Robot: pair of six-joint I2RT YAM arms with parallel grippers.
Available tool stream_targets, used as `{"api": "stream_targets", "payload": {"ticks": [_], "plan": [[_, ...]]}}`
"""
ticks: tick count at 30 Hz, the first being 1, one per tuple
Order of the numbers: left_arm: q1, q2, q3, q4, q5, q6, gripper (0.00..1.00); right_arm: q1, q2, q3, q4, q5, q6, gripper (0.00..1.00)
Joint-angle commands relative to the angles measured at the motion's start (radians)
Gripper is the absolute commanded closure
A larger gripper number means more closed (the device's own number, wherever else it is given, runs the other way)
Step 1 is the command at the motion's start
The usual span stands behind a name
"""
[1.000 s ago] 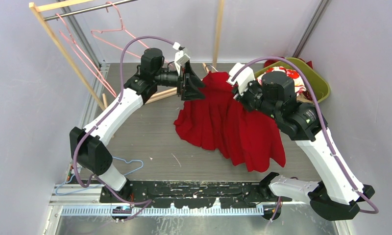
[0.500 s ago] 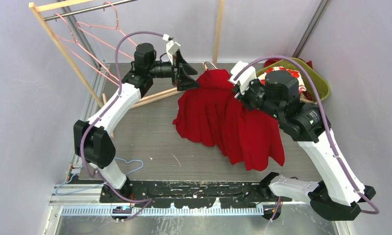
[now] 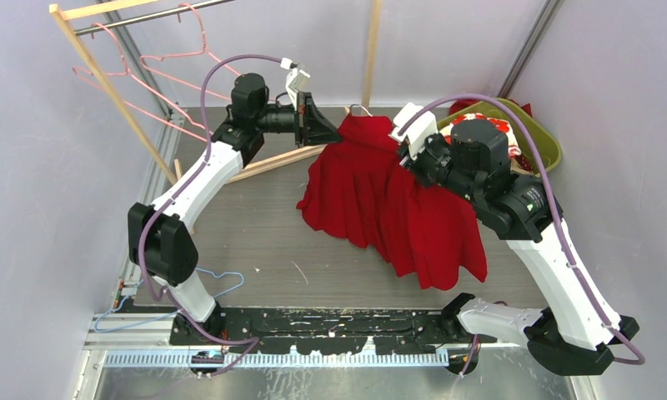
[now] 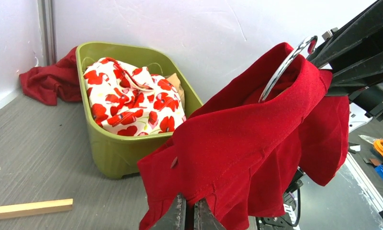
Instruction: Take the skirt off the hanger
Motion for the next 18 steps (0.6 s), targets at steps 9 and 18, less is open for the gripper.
{"api": "stream_targets", "payload": {"ticks": [9, 18], "plan": [[-0.007, -0.164, 0.124, -0.456, -0.219, 0.319, 1.0, 0.004, 0.066, -0.055, 0.35, 0.138, -0.004, 0.99], [-0.007, -0.334, 0.262, -0.69, -0.422, 0.492, 1.0, -0.029, 0.242, -0.037, 0.45, 0.248, 0.009, 0.99]]}}
